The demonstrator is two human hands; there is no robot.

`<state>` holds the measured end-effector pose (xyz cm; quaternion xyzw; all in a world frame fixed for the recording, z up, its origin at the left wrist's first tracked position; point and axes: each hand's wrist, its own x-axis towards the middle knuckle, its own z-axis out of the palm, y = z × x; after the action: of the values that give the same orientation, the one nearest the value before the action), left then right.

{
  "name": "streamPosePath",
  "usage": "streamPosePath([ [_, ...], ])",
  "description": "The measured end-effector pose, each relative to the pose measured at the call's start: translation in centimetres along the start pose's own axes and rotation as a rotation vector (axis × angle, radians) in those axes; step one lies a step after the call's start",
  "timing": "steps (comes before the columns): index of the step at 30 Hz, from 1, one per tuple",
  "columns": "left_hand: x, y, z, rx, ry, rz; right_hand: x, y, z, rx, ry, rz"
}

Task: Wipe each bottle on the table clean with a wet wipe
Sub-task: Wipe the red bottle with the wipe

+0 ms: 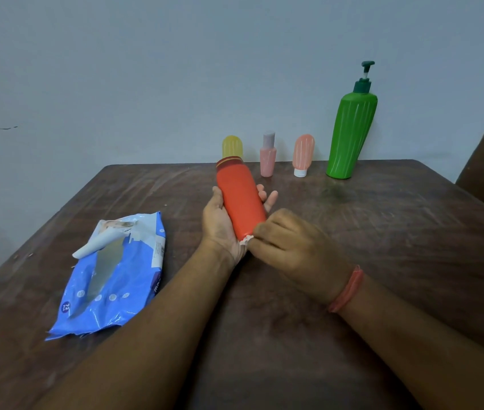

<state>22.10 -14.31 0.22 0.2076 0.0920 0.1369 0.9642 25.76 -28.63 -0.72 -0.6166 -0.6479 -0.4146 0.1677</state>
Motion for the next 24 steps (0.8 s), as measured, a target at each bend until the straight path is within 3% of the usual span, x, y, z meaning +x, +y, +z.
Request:
streamPosePath([
  [3, 0.4, 0.5, -0.2, -0.052, 0.008, 0.048, -0.3, 0.2, -0.1, -0.006, 0.017, 0.103],
  [7, 0.0, 0.0, -0.1, 0.038, 0.023, -0.010, 0.4, -1.1, 0.8, 0.010, 0.010, 0.015],
  [10, 0.4, 0.1, 0.1, 0.036, 0.008, 0.005, 0.1, -0.2, 0.1, 0.011, 0.014, 0.098],
  [17, 0.4, 0.3, -0.9, 0.090, -0.090, -0.030, -0.2, 0.0, -0.1, 0.228, -0.001, 0.212],
  [21, -0.2, -0.3, -0.5, 0.385, -0.189, -0.095, -0.3, 1.4, 0.0, 0.170, -0.008, 0.300],
  [24, -0.5, -1.5, -0.1, 0.580, -0.211, -0.131, -0.4, 3.1, -0.4, 0.049, 0.130, 0.448],
])
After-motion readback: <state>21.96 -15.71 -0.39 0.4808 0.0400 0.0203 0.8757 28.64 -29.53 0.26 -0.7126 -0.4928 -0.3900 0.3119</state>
